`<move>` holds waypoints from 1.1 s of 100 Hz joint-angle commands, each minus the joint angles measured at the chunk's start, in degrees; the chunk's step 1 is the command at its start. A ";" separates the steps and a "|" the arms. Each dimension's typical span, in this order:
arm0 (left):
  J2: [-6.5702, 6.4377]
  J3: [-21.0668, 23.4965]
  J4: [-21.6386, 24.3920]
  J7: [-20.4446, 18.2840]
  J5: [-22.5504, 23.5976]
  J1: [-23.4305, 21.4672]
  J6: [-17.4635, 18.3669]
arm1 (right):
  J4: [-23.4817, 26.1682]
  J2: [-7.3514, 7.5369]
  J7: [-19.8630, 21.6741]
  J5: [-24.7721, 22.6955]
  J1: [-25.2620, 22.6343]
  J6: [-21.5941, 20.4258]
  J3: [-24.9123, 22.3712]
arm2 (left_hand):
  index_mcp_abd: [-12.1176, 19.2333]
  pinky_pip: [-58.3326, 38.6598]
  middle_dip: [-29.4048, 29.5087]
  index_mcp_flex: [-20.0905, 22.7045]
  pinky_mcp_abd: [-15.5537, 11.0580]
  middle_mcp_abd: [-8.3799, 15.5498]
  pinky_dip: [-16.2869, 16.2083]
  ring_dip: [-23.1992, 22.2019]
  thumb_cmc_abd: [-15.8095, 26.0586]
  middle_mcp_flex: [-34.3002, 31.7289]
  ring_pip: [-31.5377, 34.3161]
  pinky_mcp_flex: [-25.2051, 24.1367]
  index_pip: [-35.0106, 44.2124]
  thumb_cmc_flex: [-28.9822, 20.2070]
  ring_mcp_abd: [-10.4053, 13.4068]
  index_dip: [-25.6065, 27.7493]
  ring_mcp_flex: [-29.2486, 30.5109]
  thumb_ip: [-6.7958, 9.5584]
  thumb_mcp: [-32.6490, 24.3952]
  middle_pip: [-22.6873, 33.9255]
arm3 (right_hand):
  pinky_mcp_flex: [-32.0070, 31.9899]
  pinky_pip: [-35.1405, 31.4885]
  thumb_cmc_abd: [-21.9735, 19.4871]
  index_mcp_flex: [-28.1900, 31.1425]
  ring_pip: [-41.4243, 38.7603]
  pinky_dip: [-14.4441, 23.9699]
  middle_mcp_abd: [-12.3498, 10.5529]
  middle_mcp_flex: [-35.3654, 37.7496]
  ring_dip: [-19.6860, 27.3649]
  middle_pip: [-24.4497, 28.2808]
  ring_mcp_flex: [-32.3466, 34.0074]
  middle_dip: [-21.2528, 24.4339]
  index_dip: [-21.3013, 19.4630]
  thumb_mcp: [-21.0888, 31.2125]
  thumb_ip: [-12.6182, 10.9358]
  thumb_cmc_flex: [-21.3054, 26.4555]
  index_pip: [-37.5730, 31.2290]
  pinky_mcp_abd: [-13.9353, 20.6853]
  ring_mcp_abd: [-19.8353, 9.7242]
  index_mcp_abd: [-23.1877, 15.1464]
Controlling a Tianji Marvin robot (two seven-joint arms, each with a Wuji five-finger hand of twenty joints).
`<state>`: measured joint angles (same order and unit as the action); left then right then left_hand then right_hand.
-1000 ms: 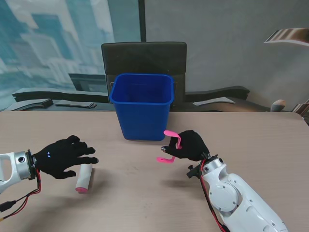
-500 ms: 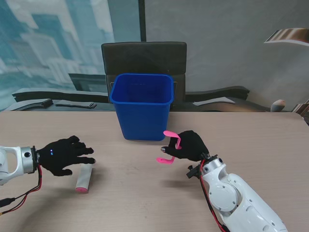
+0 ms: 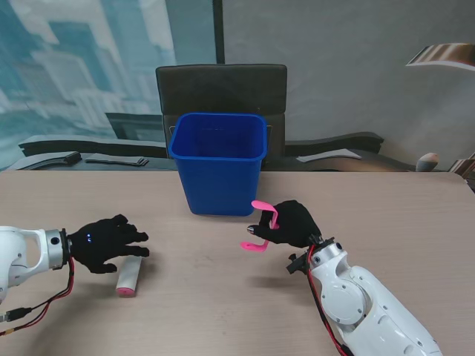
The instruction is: Replace a lint-roller refill
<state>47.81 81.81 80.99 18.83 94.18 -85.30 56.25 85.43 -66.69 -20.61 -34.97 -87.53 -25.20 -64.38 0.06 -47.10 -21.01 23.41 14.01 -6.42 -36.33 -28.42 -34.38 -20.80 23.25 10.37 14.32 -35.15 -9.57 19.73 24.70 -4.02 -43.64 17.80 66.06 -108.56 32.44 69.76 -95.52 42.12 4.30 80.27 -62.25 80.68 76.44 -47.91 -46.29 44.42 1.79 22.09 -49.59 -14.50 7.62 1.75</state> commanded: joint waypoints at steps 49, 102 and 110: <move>-0.33 -7.53 -4.15 0.10 1.01 2.50 -4.54 | 0.22 -0.06 0.60 -0.37 -0.18 -0.57 0.03 | 2.34 -1.19 2.09 -0.49 -0.82 0.68 1.13 0.51 -3.90 1.88 0.88 0.49 4.71 -4.65 0.86 1.99 -1.17 0.53 -5.33 1.49 | 3.08 -9.64 -2.30 1.57 -5.80 -1.28 0.52 2.96 -1.15 4.08 -0.44 -0.61 -0.33 -1.07 2.19 -0.67 0.49 17.03 -26.35 2.23; -0.70 -10.90 -6.81 -0.27 1.20 4.54 -6.70 | 0.22 -0.04 0.50 -0.58 -0.21 -0.70 0.01 | 3.08 -2.05 2.10 4.13 -0.66 0.90 1.60 0.50 0.98 0.48 1.36 0.23 11.06 -2.37 0.59 3.51 -1.20 0.33 -0.64 2.21 | 3.08 -9.64 -2.38 1.55 -5.81 -1.28 0.52 2.96 -1.12 4.08 -0.45 -0.61 -0.35 -1.06 2.21 -0.78 0.49 17.03 -26.35 2.16; -0.94 -12.36 -7.79 0.59 1.33 5.43 -7.39 | 0.23 -0.02 0.51 -0.63 -0.23 -0.72 -0.01 | 3.81 -2.10 2.06 6.48 -0.67 1.05 1.59 0.48 1.87 -0.20 1.40 0.14 12.70 -1.10 0.56 4.08 -1.21 0.26 0.33 2.33 | 3.08 -9.64 -2.41 1.55 -5.83 -1.28 0.52 2.96 -1.12 4.08 -0.45 -0.61 -0.34 -1.08 2.20 -0.76 0.50 17.03 -26.33 2.22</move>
<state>47.12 70.06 74.19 20.08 94.97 -80.10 49.50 85.28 -66.67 -20.69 -35.33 -87.47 -25.62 -64.39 1.06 -47.91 -21.00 23.62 13.34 -6.05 -35.64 -28.42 -34.77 -20.78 23.39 10.96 21.96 -38.25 -8.90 21.66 24.70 -4.11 -44.70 19.39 66.07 -108.56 32.44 69.76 -95.54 42.12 4.29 80.27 -62.25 80.69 76.44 -47.91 -46.29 44.42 1.88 22.09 -49.59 -14.49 7.62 1.75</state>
